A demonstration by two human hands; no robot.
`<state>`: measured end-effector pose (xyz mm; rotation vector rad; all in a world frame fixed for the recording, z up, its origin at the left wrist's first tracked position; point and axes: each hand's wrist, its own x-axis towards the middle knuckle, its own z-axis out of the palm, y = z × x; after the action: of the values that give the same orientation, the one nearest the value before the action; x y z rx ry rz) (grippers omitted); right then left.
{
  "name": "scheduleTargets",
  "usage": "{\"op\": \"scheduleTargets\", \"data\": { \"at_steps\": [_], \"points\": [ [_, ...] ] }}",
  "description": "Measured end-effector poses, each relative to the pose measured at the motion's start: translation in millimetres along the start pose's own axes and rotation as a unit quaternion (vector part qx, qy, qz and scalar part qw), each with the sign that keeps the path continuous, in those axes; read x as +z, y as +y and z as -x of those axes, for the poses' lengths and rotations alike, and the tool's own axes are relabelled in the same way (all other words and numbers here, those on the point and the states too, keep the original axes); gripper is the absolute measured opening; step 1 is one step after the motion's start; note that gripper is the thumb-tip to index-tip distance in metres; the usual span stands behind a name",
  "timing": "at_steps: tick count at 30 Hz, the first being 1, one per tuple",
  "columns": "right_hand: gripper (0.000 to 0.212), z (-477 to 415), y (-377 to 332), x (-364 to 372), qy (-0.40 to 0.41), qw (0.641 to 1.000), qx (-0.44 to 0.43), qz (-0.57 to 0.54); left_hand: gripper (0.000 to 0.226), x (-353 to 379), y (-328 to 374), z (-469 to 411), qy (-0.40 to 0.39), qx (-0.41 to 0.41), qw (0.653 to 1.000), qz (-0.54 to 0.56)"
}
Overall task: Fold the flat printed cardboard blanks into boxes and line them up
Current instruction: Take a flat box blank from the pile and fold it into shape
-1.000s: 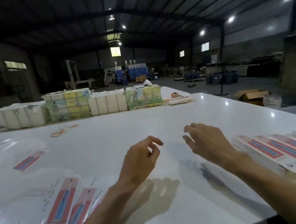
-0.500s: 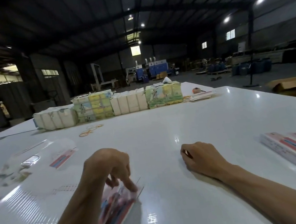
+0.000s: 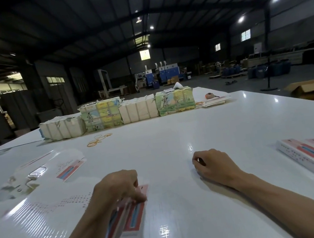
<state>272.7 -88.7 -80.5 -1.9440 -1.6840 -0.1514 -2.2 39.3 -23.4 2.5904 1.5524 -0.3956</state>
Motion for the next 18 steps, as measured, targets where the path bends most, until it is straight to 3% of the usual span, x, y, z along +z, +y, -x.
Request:
{"op": "scheduleTargets", "data": {
  "at_steps": [3, 10, 16, 18],
  "points": [
    [0.021, -0.5, 0.5, -0.4, 0.003, 1.0, 0.003, -0.005, 0.071, 7.0, -3.3, -4.6, -0.004, 0.003, 0.999, 0.034],
    [0.023, -1.4, 1.9, -0.7, -0.003, 1.0, 0.012, -0.022, 0.096, 6.9, 2.9, -10.6, -0.02, 0.007, 1.0, -0.023],
    [0.022, -1.7, 3.0, -1.0, -0.009, 0.999, 0.013, -0.03, 0.115, 9.2, 15.5, -13.2, 0.014, 0.089, 0.995, 0.031],
    [0.022, -1.9, 2.6, -1.4, -0.011, 0.999, 0.015, -0.035, 0.116, 14.1, 21.8, -11.6, 0.021, 0.08, 0.996, 0.036]
  ]
}}
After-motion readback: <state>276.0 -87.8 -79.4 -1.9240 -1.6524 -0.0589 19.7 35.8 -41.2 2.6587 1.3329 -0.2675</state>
